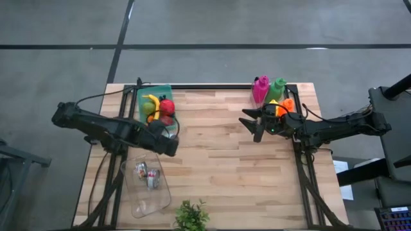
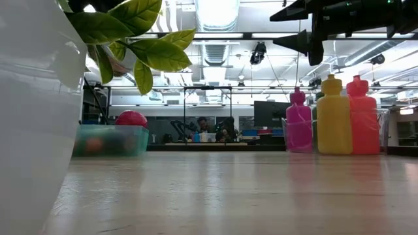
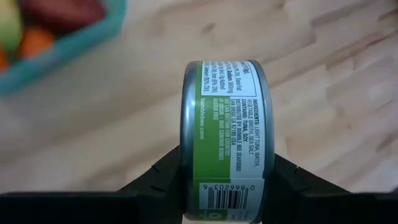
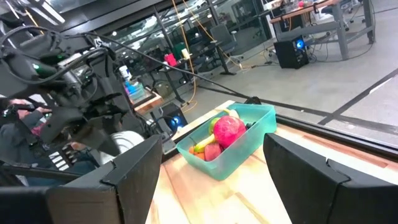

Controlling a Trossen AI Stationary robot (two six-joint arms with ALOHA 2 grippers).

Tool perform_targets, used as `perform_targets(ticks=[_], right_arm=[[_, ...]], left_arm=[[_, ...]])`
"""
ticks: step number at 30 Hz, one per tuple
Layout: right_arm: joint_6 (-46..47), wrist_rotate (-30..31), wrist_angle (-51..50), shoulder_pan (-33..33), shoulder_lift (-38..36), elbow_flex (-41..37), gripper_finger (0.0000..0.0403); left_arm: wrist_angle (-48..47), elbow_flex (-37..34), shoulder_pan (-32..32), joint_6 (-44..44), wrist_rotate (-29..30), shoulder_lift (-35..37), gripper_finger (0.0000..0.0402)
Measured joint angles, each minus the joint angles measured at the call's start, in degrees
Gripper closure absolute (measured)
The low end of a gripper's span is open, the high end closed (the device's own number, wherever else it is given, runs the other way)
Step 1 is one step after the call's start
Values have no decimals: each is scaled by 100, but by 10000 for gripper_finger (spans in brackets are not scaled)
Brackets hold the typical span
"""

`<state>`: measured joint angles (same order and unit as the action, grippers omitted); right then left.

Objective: Pick & Place Food Item
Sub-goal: Put the green tuna can into the left transparent bin

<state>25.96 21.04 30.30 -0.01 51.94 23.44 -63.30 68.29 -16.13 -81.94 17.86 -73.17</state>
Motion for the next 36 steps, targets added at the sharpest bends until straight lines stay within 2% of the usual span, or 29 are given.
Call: perform_targets(ticks=[7,16,26,36], right_arm=[[0,0,0,0,0,0,126],[0,-1,0,0,0,1,126],[0,0,-2,0,0,0,126],[0,0,-1,0,0,0,126]], left_arm=[[-1152,629,-329,-1522,-1076,-2,261],[-1511,728,-972,-3854,-2710,-5,261],[-983,370,-1958,-5748,-2893,-17,261],[298,-515,-2267,-6471,-3208,-20,261]])
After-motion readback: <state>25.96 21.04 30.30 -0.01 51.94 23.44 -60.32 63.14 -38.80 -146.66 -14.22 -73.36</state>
